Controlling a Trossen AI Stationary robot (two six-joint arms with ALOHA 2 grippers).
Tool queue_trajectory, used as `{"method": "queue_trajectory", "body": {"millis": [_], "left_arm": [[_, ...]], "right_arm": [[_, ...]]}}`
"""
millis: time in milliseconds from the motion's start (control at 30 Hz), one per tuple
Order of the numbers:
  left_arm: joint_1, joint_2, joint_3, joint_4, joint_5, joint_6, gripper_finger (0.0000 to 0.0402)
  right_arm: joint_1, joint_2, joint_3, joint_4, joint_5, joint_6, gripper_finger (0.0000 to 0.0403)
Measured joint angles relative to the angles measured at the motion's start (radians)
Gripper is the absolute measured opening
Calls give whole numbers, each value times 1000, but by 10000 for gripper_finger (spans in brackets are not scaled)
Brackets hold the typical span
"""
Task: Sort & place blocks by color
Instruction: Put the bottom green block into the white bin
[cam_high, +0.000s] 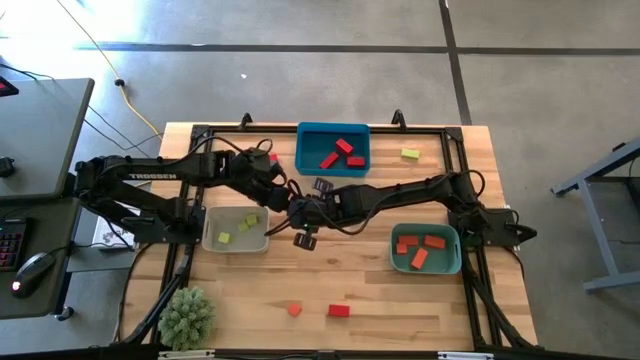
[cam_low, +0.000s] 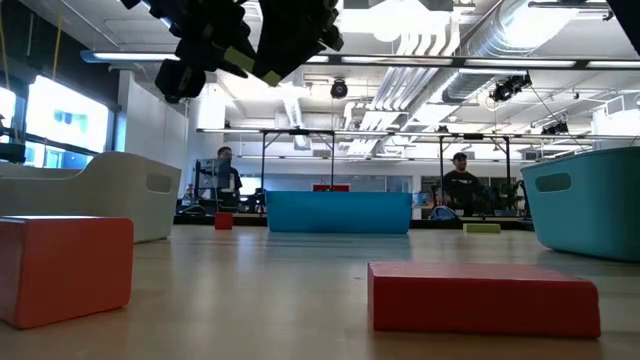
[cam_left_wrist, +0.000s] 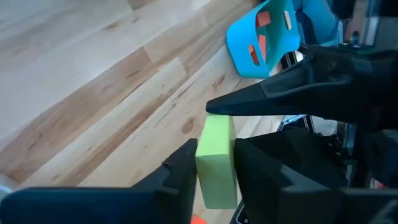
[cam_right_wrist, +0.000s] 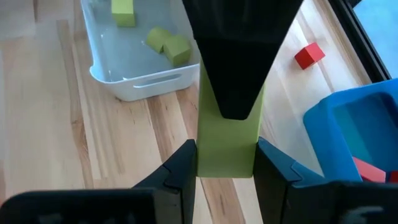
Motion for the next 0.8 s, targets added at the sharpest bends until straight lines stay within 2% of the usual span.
{"method": "queue_trajectory", "body": {"millis": [167, 400, 633, 800], "left_arm": [[1, 0, 0, 22, -8, 21, 52], [1, 0, -1, 17, -21, 103, 45], [-1, 0, -1, -34, -17, 218, 43], [-9, 0, -1, -158, -19, 292, 42]], "right_arm": [[-15, 0, 0, -7, 15, 30, 95], [-33, 0, 0, -2, -19, 42, 99], [-33, 0, 0, 5, -74, 73, 192], [-22, 0, 0, -19, -221, 127, 237]]}}
